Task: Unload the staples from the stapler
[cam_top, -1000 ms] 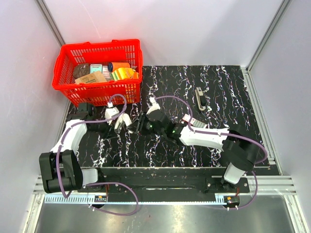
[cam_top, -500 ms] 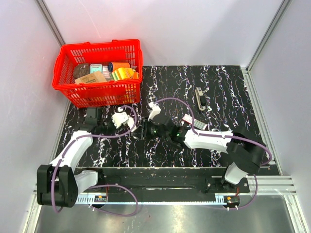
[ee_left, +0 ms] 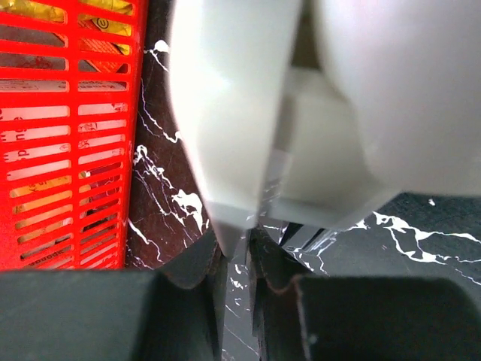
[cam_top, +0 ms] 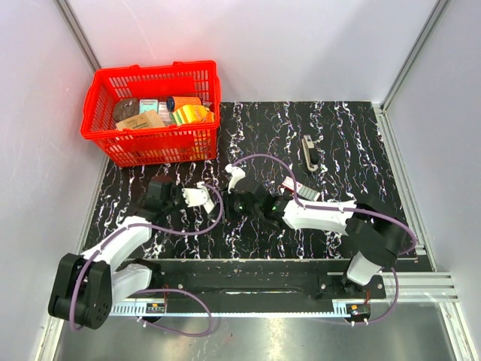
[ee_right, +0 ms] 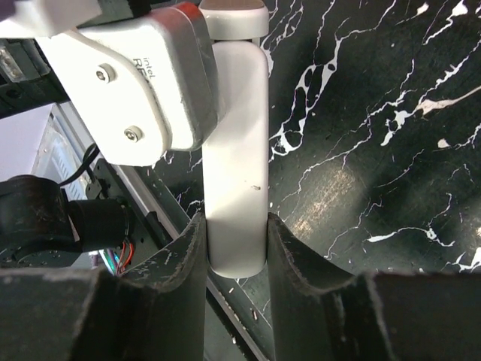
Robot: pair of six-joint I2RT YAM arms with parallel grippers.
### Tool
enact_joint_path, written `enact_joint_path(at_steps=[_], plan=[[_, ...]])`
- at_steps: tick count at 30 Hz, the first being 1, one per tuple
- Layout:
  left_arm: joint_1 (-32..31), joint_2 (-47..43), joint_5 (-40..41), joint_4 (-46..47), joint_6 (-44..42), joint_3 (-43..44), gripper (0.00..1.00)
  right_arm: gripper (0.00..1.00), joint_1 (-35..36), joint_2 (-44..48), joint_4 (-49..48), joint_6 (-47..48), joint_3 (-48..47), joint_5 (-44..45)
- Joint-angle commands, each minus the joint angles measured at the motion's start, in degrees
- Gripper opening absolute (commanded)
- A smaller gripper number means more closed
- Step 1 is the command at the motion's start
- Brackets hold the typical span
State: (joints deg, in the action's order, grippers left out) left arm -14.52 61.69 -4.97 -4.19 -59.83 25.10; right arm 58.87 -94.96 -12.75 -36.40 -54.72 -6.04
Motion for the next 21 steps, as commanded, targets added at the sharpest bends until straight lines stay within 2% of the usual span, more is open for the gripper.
enact_joint_path(at_steps=[1, 5, 7, 11, 13, 14, 15, 16, 19, 21], plan=[[-2.3, -2.3, 2.7, 1.0, 0.8, 1.0, 0.15, 0.00, -1.7, -0.2, -2.7, -1.0, -0.9, 0.7], [-3.4, -2.5, -9.5, -15.2, 11.3, 9.1, 0.23, 0.00, -2.1, -0.7, -3.2, -1.5, -4.5, 1.5], [-4.3, -3.0, -17.9, -22.8, 14.9, 12.1, 0.32, 0.00, -2.2, -0.6, -3.7, -1.8, -6.4, 2.3], [-5.8, -5.1, -28.4, -28.6, 19.1, 14.4, 0.54, 0.00, -2.2, -1.5, -3.1, -2.2, -10.2, 3.9], [-6.0, -5.4, -30.9, -30.2, 20.4, 15.4, 0.59, 0.00, -2.2, -2.1, -1.9, -2.1, -11.9, 4.6], [-5.9, -5.7, -31.1, -30.5, 21.4, 16.0, 0.69, 0.00, -2.2, -2.5, -1.0, -2.0, -12.6, 5.0], [-5.9, -5.8, -31.0, -30.6, 22.7, 16.7, 0.83, 0.00, -2.2, -2.9, 1.0, -1.7, -13.5, 5.3], [-5.8, -6.0, -30.0, -30.6, 23.8, 17.5, 0.92, 0.00, -2.2, -3.1, 2.4, -1.0, -14.2, 5.7], [-2.1, -6.3, -28.4, -31.1, 28.0, 21.6, 0.99, 0.00, -2.2, -4.9, 10.7, 1.0, -17.5, 8.5], [5.7, -5.6, -33.8, -32.7, 29.3, 25.2, 0.99, 0.00, -2.2, -6.4, 17.9, 2.4, -19.7, 9.5]])
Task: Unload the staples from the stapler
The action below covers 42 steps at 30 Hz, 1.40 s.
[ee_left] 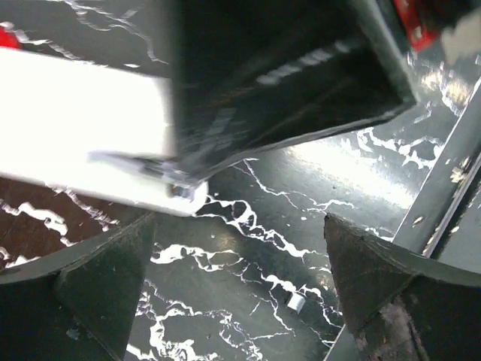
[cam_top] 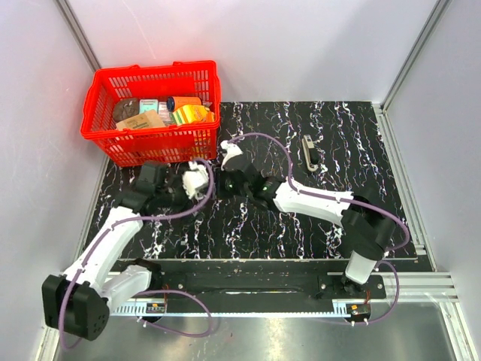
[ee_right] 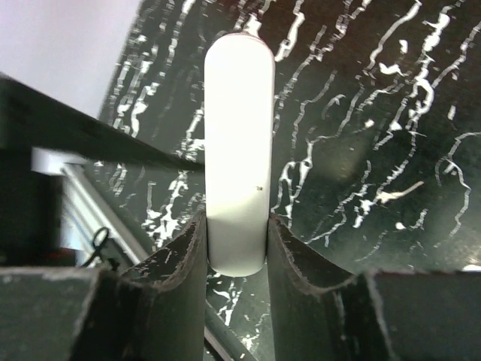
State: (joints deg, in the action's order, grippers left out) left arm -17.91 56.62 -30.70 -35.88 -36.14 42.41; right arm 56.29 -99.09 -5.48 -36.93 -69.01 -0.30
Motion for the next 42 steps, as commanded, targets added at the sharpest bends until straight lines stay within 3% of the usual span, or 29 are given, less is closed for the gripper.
enact_joint_path(at_steps=[1, 5, 7, 17, 20, 22, 32, 35, 40, 42], plan=[[12.9, 0.1, -10.3, -1.6, 6.7, 10.1, 0.99, 0.00, 0.4, -2.8, 12.6, 3.3, -6.1, 4.2], [30.6, 3.6, -22.3, -3.1, 12.2, 18.2, 0.99, 0.00, 0.5, -4.1, 17.9, 4.5, -6.4, 5.7], [34.2, 6.3, -25.3, -4.6, 14.2, 20.7, 0.99, 0.00, 0.7, -5.8, 20.9, 5.1, -8.4, 5.8], [34.9, 8.5, -22.2, -4.9, 15.0, 17.4, 0.99, 0.00, 5.4, -20.7, 37.2, 8.7, -25.5, 14.0], [34.8, 8.4, -21.7, -4.6, 15.0, 16.7, 0.99, 0.09, 5.4, -24.2, 39.9, 8.7, -29.6, 13.3], [34.9, 8.2, -21.1, -3.8, 15.2, 15.8, 0.99, 0.20, 5.8, -26.0, 39.9, 8.7, -31.7, 12.3], [31.3, 6.3, -13.0, 1.9, 15.0, 10.6, 0.99, 0.99, 6.6, -22.8, 40.2, 9.2, -35.4, 13.3], [29.3, 5.4, -11.8, 2.7, 15.7, 10.3, 0.99, 0.99, 6.6, -20.0, 41.3, 10.1, -35.4, 16.6], [28.1, 4.9, -11.7, 2.9, 16.4, 10.9, 0.99, 0.99, 6.3, -16.4, 48.1, 9.5, -38.7, 28.0], [27.1, 4.6, -10.9, 2.5, 16.3, 11.3, 0.99, 0.99, 5.8, -12.9, 47.0, 11.3, -35.4, 35.1]])
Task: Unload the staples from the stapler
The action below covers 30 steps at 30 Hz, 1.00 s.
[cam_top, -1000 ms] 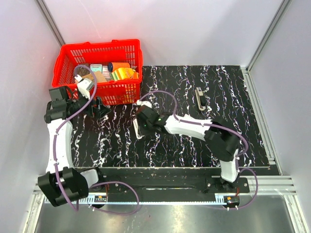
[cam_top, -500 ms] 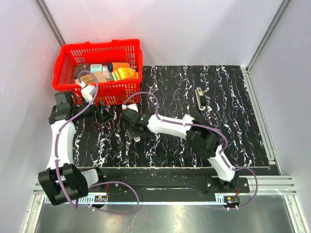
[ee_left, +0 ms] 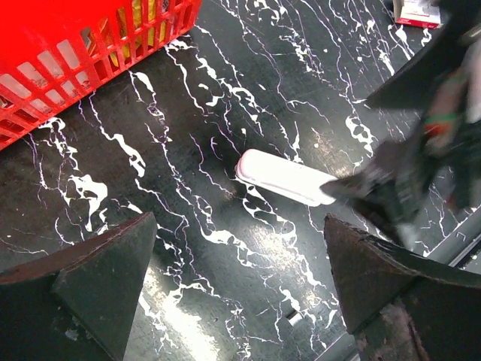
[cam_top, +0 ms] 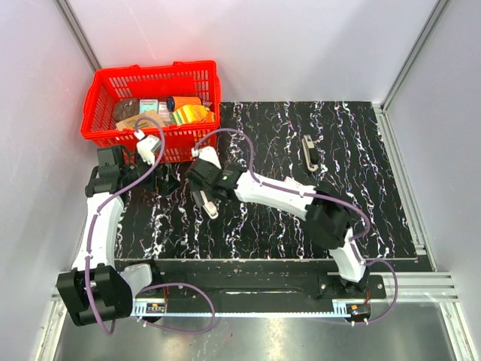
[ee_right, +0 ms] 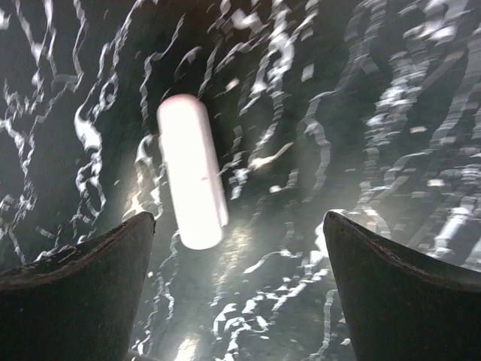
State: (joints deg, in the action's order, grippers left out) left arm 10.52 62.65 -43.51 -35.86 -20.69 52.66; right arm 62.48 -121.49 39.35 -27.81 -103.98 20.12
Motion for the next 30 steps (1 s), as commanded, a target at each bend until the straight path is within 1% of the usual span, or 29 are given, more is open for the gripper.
enact_joint_path(at_steps=[1, 2, 3, 4, 7, 9, 10, 11, 13, 14, 15, 19, 23, 30], plan=[[-2.0, -1.4, 2.6, 2.5, 1.1, 1.0, 0.99, 0.99, -1.2, 11.4, 0.7, 3.0, 2.5, 19.1], [-2.6, -1.4, 3.1, 2.4, 1.3, 1.2, 0.99, 0.99, -2.5, 13.5, -1.1, 4.8, 5.8, 21.5], [-3.3, -1.5, 3.3, 2.2, 1.3, 1.4, 0.99, 0.99, -5.0, 15.0, -1.1, 4.8, 7.4, 20.8], [-4.1, -1.5, 3.9, 2.2, 1.4, 1.5, 0.99, 0.95, -8.5, 16.0, 0.6, 3.4, 7.8, 19.0], [-6.7, -1.4, 5.9, 2.2, 1.7, 1.7, 0.99, 0.77, -20.1, 18.6, 2.8, -0.4, 10.4, 6.9], [-8.1, -1.1, 6.3, 2.0, 1.8, 1.8, 0.99, 0.70, -28.3, 19.7, 1.5, -0.8, 13.4, 2.1], [-8.7, -1.0, 6.5, 2.1, 1.8, 1.9, 0.99, 0.69, -31.9, 20.1, 0.8, -0.3, 14.8, 1.5], [-9.2, -0.9, 6.8, 2.1, 1.7, 2.0, 0.99, 0.71, -34.8, 20.0, 0.3, 0.6, 15.7, 1.1], [-10.1, -0.5, 7.3, 2.1, 1.6, 2.2, 0.99, 0.75, -38.5, 18.8, -0.2, 2.9, 16.1, 0.2], [-10.1, -0.3, 7.6, 2.1, 1.6, 2.3, 0.99, 0.77, -39.7, 18.1, -0.2, 3.7, 15.8, 0.5], [-11.8, 0.0, 8.0, 2.1, 1.6, 2.4, 0.99, 0.78, -40.6, 17.2, -0.2, 4.3, 15.4, 1.1], [-13.9, 0.9, 9.6, 2.1, 1.1, 2.8, 0.99, 0.81, -44.5, 13.7, -0.7, 6.3, 13.2, 0.5], [-14.0, 1.2, 8.8, 1.1, 0.4, 3.1, 0.99, 0.81, -46.7, 9.9, -1.8, 8.8, 10.8, -2.6], [-14.0, 0.8, 8.7, 0.2, -0.1, 2.7, 0.99, 0.79, -48.6, 2.4, -1.9, 12.0, 5.8, -4.0]])
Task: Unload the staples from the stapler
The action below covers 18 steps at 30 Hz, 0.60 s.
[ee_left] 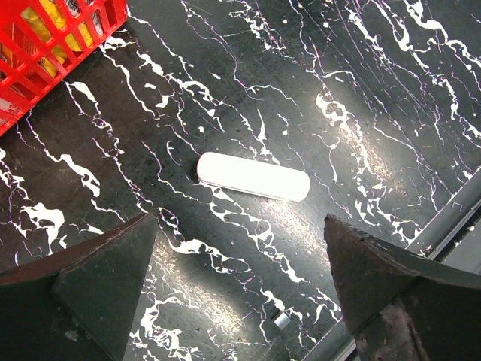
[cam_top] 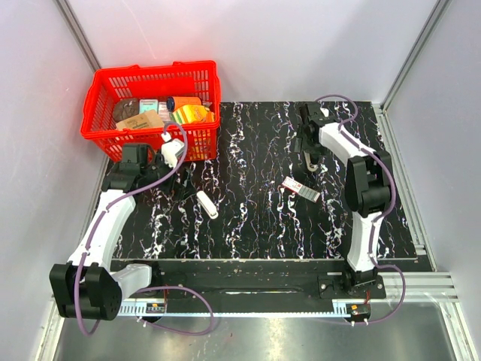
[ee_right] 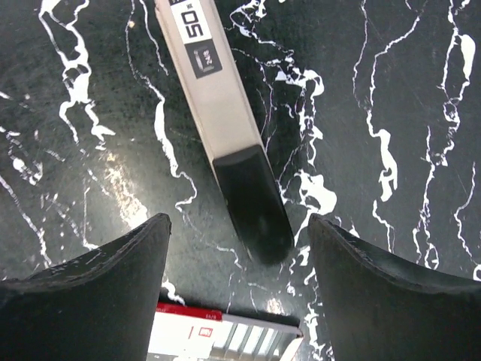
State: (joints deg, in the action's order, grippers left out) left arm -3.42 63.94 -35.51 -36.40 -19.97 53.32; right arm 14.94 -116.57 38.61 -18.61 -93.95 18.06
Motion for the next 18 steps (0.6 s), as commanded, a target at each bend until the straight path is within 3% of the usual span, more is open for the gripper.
enact_joint_path(at_steps=[1, 6, 10, 15, 18], plan=[[0.0, -0.7, 0.8, 0.6, -0.8, 1.8, 0.99, 0.79, -1.2, -3.4, -1.2, 3.1, -4.8, -2.2], [0.0, -1.6, 1.0, 0.7, -1.5, 1.1, 0.99, 0.69, -1.4, -6.3, -1.2, 3.7, -6.4, -2.6], [0.0, -1.4, 1.0, 0.7, -1.7, 0.7, 0.99, 0.54, -1.4, -6.7, -1.4, 3.3, -6.3, -3.1], [-0.2, -1.1, 0.4, 0.7, -1.8, 0.3, 0.99, 0.27, -1.3, -4.8, -2.8, 1.7, -4.3, -6.5], [-0.7, -1.0, 0.9, 0.7, -1.6, 0.6, 0.99, 0.20, -0.7, -2.8, -4.9, 0.2, -2.2, -9.7]])
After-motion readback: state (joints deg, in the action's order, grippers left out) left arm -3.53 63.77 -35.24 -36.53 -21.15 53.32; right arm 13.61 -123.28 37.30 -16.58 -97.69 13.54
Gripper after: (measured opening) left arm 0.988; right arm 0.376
